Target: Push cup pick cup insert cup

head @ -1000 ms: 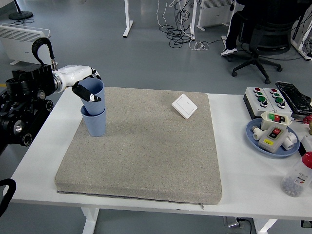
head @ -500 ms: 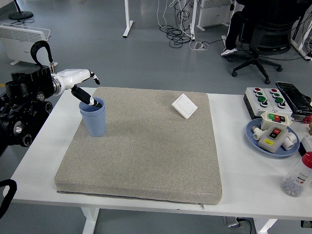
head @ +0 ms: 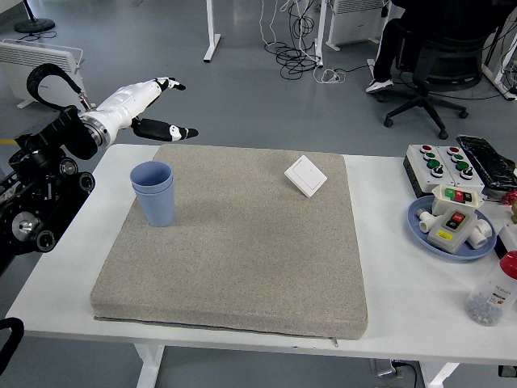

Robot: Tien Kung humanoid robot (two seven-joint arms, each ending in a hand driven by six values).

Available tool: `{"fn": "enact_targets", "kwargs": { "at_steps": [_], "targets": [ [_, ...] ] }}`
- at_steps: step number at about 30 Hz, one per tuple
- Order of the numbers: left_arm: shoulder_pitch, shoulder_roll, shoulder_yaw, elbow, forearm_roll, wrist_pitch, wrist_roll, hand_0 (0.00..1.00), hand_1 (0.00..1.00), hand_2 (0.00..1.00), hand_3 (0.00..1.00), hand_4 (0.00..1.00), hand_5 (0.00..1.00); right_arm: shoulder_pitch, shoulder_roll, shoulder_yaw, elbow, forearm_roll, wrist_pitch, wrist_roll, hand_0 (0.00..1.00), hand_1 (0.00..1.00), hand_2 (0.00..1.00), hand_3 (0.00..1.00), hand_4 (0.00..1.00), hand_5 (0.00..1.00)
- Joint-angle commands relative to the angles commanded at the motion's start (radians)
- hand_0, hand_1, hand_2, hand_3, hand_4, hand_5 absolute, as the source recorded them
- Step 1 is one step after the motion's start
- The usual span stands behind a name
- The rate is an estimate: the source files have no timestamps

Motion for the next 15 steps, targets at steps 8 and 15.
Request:
{"fn": "enact_targets", "kwargs": {
  "at_steps": [8,15],
  "targets": [
    [0.205,-0.038,-0.051,-0.230,-0.336,0.166,0.032,0.759,0.800,0.842,0.760,0.664,0.815,-0.002,0.005,0.019,0.000,-0.009,-0.003,0.003,0.693,0.595,0.607,0.548,0.110,0.458],
    [0.427,-0.081,-0.186,-0.357,-0.629,0.195,-0.033,0.820,0.863,0.922,0.823,0.623,0.998,0.000,0.009,0.035,0.000,-0.016,-0.004,0.008,0.693,0.594,0.605,0.547,0.110,0.458]
  ]
}}
